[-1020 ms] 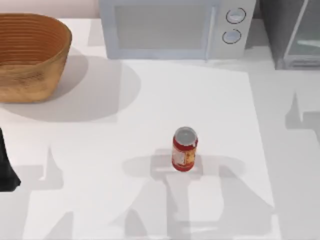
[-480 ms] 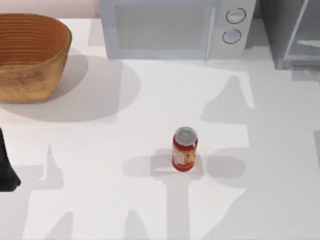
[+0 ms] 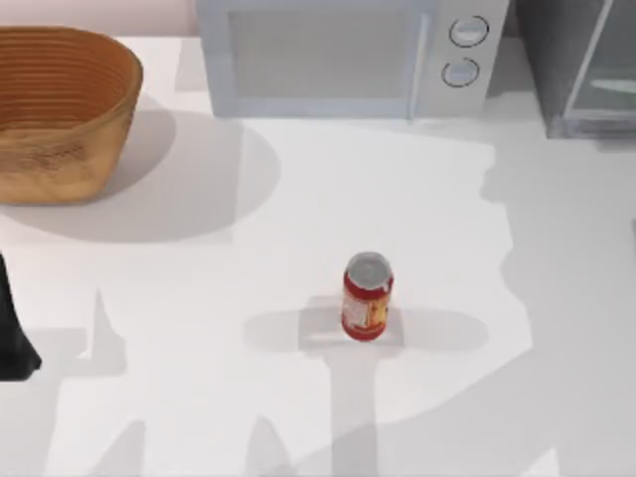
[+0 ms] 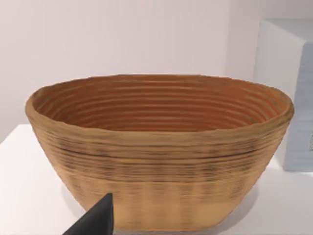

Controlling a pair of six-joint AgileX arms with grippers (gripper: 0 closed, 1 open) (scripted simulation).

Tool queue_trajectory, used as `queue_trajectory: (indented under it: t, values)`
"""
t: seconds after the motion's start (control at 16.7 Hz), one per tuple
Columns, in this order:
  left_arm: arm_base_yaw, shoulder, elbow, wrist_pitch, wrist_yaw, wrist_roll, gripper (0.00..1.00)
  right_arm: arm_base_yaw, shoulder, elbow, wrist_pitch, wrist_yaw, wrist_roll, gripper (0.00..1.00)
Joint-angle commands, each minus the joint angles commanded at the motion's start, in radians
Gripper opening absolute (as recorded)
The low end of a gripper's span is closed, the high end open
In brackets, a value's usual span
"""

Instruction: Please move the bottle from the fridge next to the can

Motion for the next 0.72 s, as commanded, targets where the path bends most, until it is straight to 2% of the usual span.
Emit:
queue_trajectory:
  t: [0.36, 0.72]
  values:
    - [0.0, 0.0, 0.0, 0.0, 0.0, 0.0, 1.0, 0.006, 0.006, 0.012, -0.009, 0.003, 0.0, 1.0]
    - [0.0, 0.0, 0.0, 0.0, 0.0, 0.0, 1.0, 0.018, 0.106, 0.207, -0.101, 0.019, -0.001, 1.0]
